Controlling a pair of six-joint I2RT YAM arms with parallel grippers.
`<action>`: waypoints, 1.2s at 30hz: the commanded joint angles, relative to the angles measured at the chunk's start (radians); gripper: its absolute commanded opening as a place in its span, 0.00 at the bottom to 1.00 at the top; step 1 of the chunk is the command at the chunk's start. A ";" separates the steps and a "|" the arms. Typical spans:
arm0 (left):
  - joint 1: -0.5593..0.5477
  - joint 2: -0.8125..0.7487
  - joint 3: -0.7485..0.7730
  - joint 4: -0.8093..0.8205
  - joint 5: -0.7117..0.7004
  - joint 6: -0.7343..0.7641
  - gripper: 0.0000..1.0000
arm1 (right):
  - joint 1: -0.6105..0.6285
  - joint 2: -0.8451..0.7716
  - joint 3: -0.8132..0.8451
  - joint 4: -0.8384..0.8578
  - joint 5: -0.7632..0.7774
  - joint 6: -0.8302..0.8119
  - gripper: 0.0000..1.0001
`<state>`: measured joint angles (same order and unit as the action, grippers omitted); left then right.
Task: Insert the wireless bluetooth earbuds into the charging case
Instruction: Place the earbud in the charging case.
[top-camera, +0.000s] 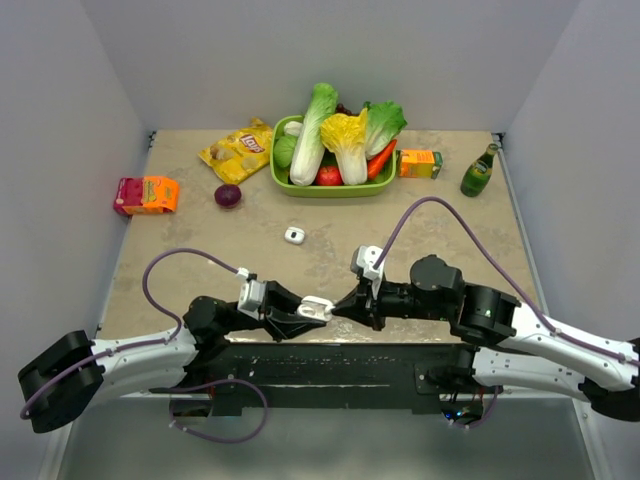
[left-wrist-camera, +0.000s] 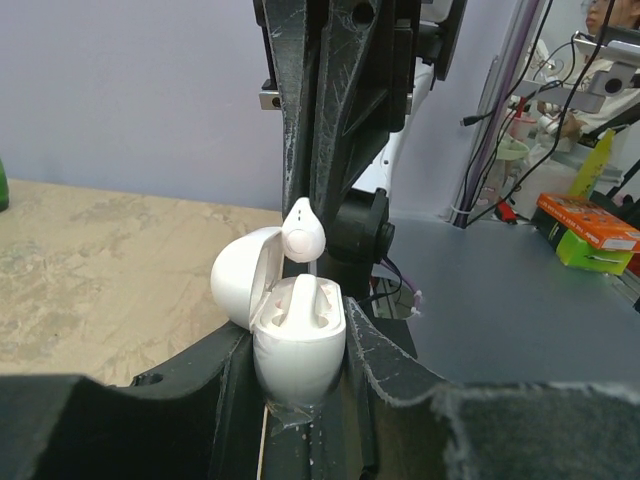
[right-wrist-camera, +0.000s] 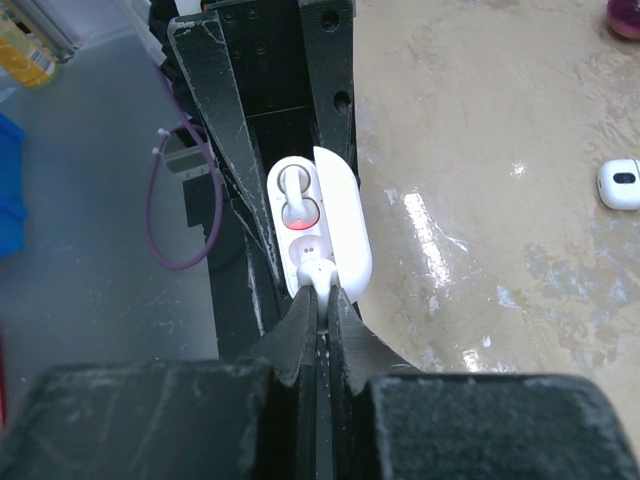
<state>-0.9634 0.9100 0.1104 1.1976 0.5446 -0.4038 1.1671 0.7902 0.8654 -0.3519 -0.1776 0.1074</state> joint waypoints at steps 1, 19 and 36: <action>0.002 -0.002 0.034 0.086 0.035 -0.004 0.00 | 0.014 0.003 0.003 0.030 -0.022 -0.011 0.00; 0.002 0.012 0.028 0.120 0.049 -0.024 0.00 | 0.103 0.067 -0.003 0.067 0.056 0.002 0.00; 0.002 -0.028 0.023 0.082 0.034 -0.007 0.00 | 0.106 0.038 -0.006 0.025 0.128 0.005 0.00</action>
<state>-0.9627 0.9020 0.1104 1.1870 0.5873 -0.4259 1.2716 0.8371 0.8577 -0.2962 -0.0875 0.1154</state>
